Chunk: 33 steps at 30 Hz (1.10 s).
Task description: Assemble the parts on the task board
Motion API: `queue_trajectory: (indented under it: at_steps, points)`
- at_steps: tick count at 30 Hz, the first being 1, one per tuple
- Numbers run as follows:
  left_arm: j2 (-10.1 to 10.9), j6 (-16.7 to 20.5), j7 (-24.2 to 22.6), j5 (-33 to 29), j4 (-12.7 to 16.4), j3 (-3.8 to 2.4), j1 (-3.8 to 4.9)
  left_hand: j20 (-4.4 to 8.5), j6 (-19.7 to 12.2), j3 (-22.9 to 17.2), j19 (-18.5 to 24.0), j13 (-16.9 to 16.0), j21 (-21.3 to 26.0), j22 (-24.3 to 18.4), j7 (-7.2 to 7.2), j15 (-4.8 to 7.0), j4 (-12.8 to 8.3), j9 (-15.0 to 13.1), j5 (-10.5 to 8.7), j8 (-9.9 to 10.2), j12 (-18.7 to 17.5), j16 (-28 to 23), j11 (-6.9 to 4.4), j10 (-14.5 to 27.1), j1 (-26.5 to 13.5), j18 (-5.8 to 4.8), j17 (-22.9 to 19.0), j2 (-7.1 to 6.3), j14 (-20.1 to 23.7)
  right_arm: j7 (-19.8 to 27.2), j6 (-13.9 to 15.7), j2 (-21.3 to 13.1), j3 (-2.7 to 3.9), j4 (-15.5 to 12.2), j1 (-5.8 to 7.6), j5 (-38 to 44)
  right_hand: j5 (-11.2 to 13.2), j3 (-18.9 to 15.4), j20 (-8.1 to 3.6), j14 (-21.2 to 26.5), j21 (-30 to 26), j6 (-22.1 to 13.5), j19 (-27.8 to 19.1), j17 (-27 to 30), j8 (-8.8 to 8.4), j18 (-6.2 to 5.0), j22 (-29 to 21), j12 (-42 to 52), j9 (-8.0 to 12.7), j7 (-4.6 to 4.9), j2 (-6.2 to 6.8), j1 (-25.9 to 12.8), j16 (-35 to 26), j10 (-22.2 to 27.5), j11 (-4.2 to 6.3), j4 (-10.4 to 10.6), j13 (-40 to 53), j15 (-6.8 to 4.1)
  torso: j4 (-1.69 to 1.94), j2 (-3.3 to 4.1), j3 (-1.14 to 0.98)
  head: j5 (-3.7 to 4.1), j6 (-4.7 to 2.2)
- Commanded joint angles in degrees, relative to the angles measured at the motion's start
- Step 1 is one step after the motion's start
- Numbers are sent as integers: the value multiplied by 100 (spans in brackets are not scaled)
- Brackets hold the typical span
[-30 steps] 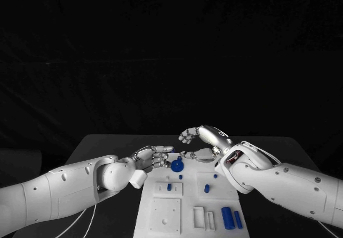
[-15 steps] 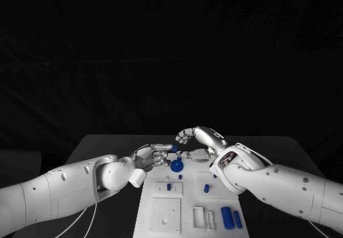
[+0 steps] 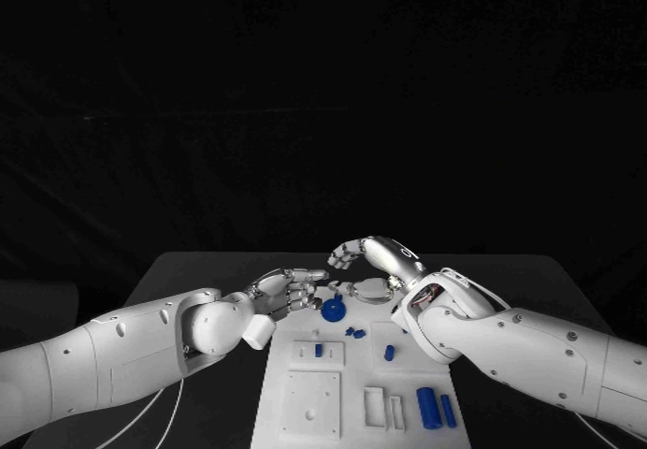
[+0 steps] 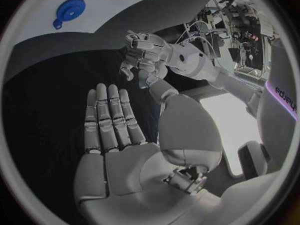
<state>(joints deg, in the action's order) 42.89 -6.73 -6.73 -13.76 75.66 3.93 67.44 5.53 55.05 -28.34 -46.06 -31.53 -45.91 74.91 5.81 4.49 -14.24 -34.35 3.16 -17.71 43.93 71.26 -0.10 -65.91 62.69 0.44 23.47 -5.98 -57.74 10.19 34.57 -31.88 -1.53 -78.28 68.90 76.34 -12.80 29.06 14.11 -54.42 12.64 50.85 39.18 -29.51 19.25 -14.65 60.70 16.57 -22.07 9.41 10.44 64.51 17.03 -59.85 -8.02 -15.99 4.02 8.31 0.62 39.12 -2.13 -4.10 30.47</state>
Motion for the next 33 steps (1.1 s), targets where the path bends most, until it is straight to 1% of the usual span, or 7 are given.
queue_trajectory:
  at_steps: [1, 8, 20, 21, 25, 27, 33]
  points:
    - [-12, -127, -74, 22, -5, -8, 1, 436, -2, 4, 15, -9, 19, 96, 34, 16, -33, 2, 8, 25, 25, 21, 0, 31, -22, -44, 10, 21, 32, 67, -19, -13, 1, 15, -4, -10, 45, 52, 16, -29, -26, 48, 3, -5, 17, -21, 12, -6, 9, 8, -66, -6, 40, -38, 1, -1, -2, -23, 1, -1, 3, -7, 0]
    - [29, -91, -83, 39, -54, -8, 1, 437, 2, 1, 13, -9, 20, 97, 33, 16, -45, 0, 10, 24, 29, 22, -1, 32, -27, -44, 11, 32, 33, 35, 3, -165, 1, 32, -4, -10, 92, 183, 24, -43, -30, 71, 21, -7, 12, -33, 26, -5, 27, 2, -70, 33, 48, -55, 5, 4, -3, -29, 3, -3, 4, -15, 49]
    - [51, -68, -87, 87, -91, -7, 2, 440, 4, -3, 8, -10, 19, 99, 31, 18, -68, -2, 13, 24, 35, 26, -2, 32, -31, -44, 12, 33, 32, -12, -99, -310, 1, -6, -4, 3, 65, 232, 28, -45, -35, 77, 24, -7, 7, -35, 34, -7, 36, 3, -39, 30, 50, -58, 5, 9, -4, -29, -2, -2, -1, -27, 72]
    - [53, -64, -87, 89, -93, -7, 2, 440, 5, -3, 8, -10, 19, 99, 31, 18, -69, -2, 14, 24, 35, 26, -3, 32, -31, -44, 12, 34, 32, -63, -194, -328, 1, -14, -3, 53, 65, 233, 28, -45, -35, 77, 24, -7, 7, -35, 35, -7, 36, 3, -38, 29, 50, -59, 5, 10, -4, -29, -3, -2, -1, -23, 74]
    - [78, -44, -102, 174, -80, -6, 3, 440, 4, -3, 6, -10, 19, 99, 31, 18, -73, -2, 13, 25, 36, 27, -3, 31, -33, -44, 13, 32, 31, -433, -940, -426, 1, -4, -1, 559, 62, 227, 23, -94, -20, 89, 63, -24, 7, -35, 51, 25, 43, 1, -52, -32, 83, -117, 27, 21, 11, -48, -4, -2, -1, -17, 80]
    - [95, -33, -127, 282, -64, -6, 3, 440, 3, -3, 6, -11, 19, 99, 31, 18, -74, -2, 13, 25, 37, 27, -3, 31, -34, -44, 13, 32, 31, -573, -1231, -466, 1, 37, 2, 843, 56, 215, 18, -108, -16, 89, 79, -31, 6, -35, 55, 35, 46, 2, -60, -52, 94, -133, 35, 13, 16, -57, -3, -4, 0, -9, 90]
    - [126, 18, -181, 492, -66, -4, 4, 443, -21, 4, -6, -10, 14, 103, 38, 20, -88, 2, 10, 42, 42, 30, 3, 33, -68, -44, 13, 10, 30, -658, -1827, -470, 1, 229, 20, 1226, 43, -44, -268, -788, 380, 165, 937, -570, 37, -35, 159, 621, 37, -32, -84, -158, 688, -883, 414, -46, 443, -438, -5, 0, 1, -2, 111]
